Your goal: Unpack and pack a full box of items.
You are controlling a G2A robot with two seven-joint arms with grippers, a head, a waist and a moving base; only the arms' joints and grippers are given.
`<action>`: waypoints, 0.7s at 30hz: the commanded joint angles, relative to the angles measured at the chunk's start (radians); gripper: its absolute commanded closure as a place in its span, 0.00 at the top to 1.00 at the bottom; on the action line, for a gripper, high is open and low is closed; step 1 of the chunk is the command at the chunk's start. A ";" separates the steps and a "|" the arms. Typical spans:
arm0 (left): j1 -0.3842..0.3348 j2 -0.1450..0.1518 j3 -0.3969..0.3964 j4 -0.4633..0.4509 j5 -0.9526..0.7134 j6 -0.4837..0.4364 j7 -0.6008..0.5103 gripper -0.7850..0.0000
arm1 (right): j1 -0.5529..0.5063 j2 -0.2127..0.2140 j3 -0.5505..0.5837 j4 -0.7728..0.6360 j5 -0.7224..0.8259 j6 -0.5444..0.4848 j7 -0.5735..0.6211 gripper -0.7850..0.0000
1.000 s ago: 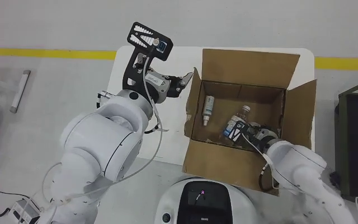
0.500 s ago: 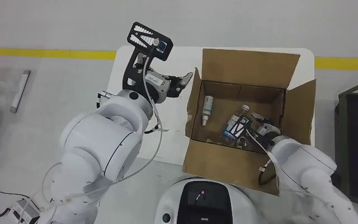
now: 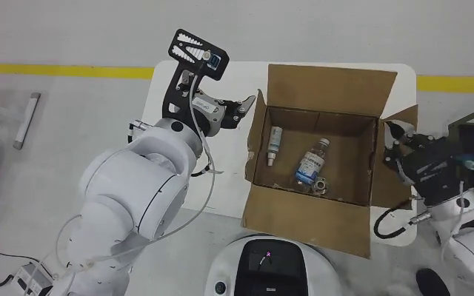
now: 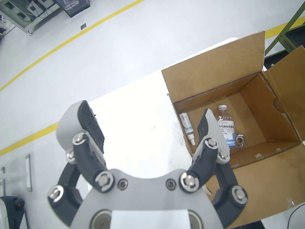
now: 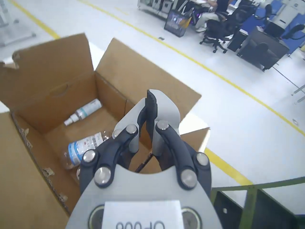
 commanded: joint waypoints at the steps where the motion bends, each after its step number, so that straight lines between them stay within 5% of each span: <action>1: 0.000 0.000 0.000 0.000 0.000 0.000 0.000 1.00 | -0.044 -0.007 0.067 0.000 0.072 0.008 -0.078 0.00; 10: 0.015 0.000 -0.001 0.002 -0.004 -0.002 0.026 1.00 | -0.225 -0.039 0.357 0.100 0.243 -0.057 -0.252 0.00; 17: 0.067 0.002 0.014 0.016 0.022 -0.070 0.085 1.00 | -0.299 -0.057 0.372 0.204 0.308 -0.103 -0.270 0.00; 18: 0.072 0.002 0.020 0.023 0.044 -0.086 0.089 0.79 | -0.300 -0.057 0.366 0.209 0.293 -0.106 -0.263 0.00; 20: 0.085 0.004 0.033 0.042 0.092 -0.110 0.102 0.00 | -0.295 -0.057 0.342 0.211 0.265 -0.114 -0.250 0.00; 21: 0.094 0.004 0.040 0.051 0.110 -0.120 0.108 0.00 | -0.291 -0.057 0.328 0.218 0.253 -0.103 -0.235 0.00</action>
